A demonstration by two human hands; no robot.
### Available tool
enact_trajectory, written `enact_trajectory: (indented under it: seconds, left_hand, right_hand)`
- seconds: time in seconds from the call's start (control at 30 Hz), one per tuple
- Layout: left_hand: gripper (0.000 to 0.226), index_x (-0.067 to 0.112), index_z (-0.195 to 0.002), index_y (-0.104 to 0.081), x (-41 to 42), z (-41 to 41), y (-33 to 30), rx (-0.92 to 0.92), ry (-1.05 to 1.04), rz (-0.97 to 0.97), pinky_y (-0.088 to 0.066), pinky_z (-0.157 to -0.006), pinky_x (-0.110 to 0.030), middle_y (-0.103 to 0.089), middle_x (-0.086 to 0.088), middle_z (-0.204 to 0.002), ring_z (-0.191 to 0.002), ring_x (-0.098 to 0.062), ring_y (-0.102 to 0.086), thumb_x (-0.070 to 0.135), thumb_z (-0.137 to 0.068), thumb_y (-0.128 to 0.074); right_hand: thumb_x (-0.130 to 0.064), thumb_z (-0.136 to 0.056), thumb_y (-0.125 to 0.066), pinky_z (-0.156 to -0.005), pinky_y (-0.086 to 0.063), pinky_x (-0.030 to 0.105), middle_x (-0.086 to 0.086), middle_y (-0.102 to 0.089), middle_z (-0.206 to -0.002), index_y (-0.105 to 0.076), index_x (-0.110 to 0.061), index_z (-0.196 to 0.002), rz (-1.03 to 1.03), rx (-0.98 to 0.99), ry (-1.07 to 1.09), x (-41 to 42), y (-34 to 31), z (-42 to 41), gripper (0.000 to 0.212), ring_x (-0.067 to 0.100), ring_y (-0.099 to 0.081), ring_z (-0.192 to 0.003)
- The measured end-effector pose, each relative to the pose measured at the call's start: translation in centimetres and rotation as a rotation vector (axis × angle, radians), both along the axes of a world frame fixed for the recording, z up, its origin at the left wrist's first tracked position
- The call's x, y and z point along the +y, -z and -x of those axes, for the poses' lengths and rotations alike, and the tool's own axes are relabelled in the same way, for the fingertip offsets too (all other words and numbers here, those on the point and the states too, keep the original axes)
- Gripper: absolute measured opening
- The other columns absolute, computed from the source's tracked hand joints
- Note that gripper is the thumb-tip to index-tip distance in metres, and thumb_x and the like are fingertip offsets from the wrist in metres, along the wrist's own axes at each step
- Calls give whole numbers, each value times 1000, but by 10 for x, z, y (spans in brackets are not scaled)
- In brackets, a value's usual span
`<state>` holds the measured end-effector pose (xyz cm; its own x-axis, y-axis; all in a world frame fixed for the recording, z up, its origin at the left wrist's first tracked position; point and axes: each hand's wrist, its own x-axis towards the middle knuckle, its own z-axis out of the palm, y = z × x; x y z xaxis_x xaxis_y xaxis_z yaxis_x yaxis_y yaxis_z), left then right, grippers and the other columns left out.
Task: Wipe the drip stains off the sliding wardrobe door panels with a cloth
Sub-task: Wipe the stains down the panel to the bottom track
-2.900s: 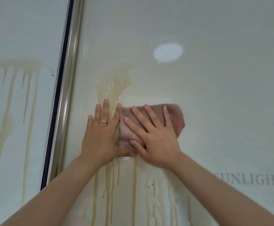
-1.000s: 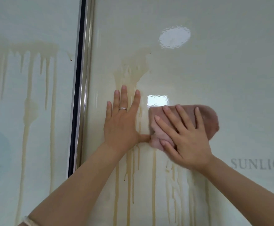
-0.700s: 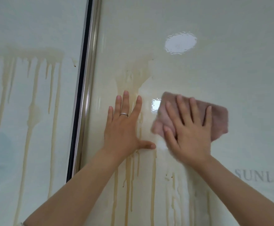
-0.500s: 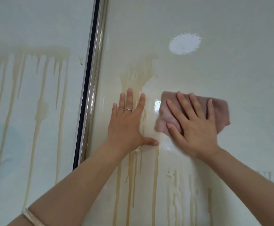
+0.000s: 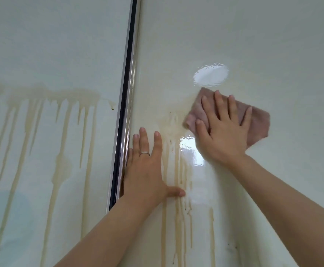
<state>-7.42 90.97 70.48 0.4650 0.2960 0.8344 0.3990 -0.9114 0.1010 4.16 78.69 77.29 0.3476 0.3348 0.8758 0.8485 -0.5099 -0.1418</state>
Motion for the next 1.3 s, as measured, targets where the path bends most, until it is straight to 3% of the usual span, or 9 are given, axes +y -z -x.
enact_trajectory:
  seconds: [0.1,0.2,0.27,0.37,0.57,0.73,0.93,1.1,1.3]
  left_hand:
    - [138,20,-141,32,-1,-1,1,-5,-7,-8,16,-108,-30,41,-10,-145,-136,-25,33,72,-58,-66]
    - [137,20,-141,31,-2,0,0,-3,-9,-13,15,-108,-30,40,-10,-145,-137,-25,32,72,-59,-66]
    - [138,20,-141,31,-2,0,0,1,-14,-12,15,-108,-30,41,-11,-145,-137,-25,32,72,-58,-67]
    - [139,20,-140,33,-1,-1,0,-5,-30,-18,16,-108,-30,41,-12,-144,-137,-26,32,73,-58,-66]
    - [136,19,-143,28,-2,-1,0,-2,-31,-13,15,-109,-31,40,-10,-145,-137,-25,31,73,-59,-65]
    - [138,19,-139,34,-3,-1,1,-2,-41,-22,16,-108,-31,41,-11,-144,-136,-26,32,74,-58,-64]
    - [136,20,-143,27,-2,0,1,-20,-17,-27,17,-108,-30,41,-9,-144,-137,-25,31,72,-59,-65]
    - [138,17,-140,33,-2,-1,0,-3,-53,-34,16,-109,-32,45,-9,-139,-137,-27,32,74,-59,-63]
    - [135,11,-142,27,-6,8,6,-9,43,-25,15,-109,-31,38,-9,-146,-138,-24,29,66,-64,-68]
  right_hand:
    - [-36,-101,-42,-88,-21,26,4,-60,-124,-61,-22,-124,-110,-461,-29,15,23,17,32,22,-50,-112]
    - [-39,-98,-48,-96,-18,24,-1,-63,-126,-66,-21,-118,61,-625,-19,15,33,3,33,21,-49,-116]
    - [-49,-95,-37,-113,1,31,-2,-43,-148,-51,-24,-140,-13,-605,41,10,11,-11,53,21,-30,-137]
    - [-56,-85,-6,-112,14,47,-7,-9,-162,-20,-36,-153,-158,-461,215,25,-23,-17,72,21,-1,-149]
    - [-48,-92,-30,-113,-5,52,3,-38,-153,-45,-27,-143,165,-860,59,28,12,-16,57,27,-29,-142]
    - [-56,-82,-6,-114,13,46,-8,-11,-162,-22,-37,-152,-105,-522,149,27,-30,-15,74,20,-2,-149]
    - [-49,-91,-30,-113,-6,51,3,-38,-153,-45,-28,-144,190,-896,42,24,6,-20,58,27,-28,-142]
    - [-52,-86,-17,-115,7,48,-3,-22,-160,-33,-32,-149,-121,-581,122,30,-16,-17,68,24,-13,-148]
    - [-46,-92,-31,-113,-9,56,3,-36,-154,-43,-28,-144,39,-800,47,33,30,-16,57,28,-28,-142]
